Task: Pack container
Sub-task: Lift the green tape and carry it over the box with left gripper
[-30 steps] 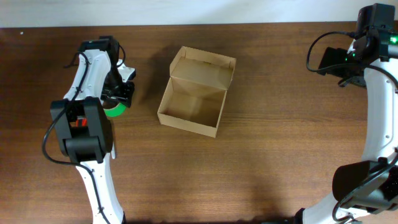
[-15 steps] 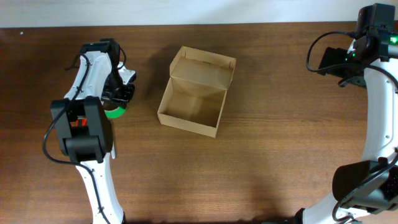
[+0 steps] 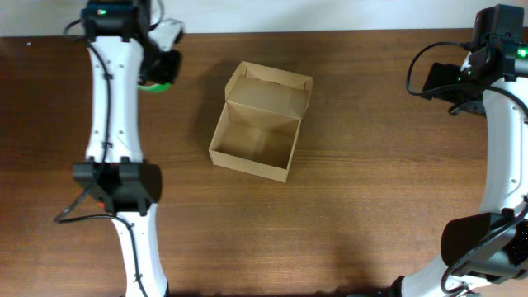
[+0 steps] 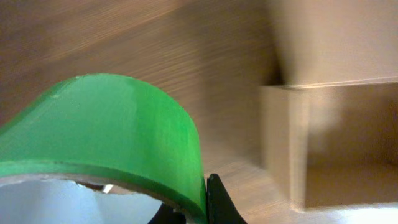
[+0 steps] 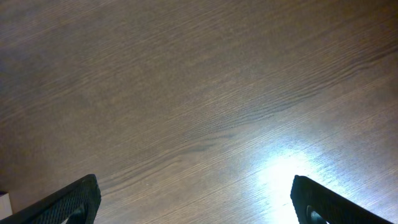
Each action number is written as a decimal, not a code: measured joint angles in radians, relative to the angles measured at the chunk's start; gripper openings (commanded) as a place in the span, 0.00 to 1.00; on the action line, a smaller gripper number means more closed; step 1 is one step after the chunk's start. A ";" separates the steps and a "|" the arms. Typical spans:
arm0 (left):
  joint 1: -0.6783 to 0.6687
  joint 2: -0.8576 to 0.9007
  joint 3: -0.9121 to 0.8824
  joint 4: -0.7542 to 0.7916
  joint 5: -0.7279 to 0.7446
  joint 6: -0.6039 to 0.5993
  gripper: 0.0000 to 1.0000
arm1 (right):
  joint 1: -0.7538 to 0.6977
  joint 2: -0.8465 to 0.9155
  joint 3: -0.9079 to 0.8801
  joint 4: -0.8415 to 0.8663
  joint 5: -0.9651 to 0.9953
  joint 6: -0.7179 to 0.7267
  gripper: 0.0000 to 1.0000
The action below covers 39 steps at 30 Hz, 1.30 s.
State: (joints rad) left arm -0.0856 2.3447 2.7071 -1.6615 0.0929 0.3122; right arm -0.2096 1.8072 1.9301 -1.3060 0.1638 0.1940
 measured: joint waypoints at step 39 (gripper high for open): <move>-0.503 -0.131 -0.449 0.109 -0.045 0.110 0.02 | 0.000 0.000 0.000 0.000 0.000 0.000 0.99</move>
State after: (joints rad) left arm -0.5888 2.2139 2.2585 -1.5520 0.0475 0.4225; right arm -0.2096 1.8072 1.9301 -1.3056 0.1638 0.1940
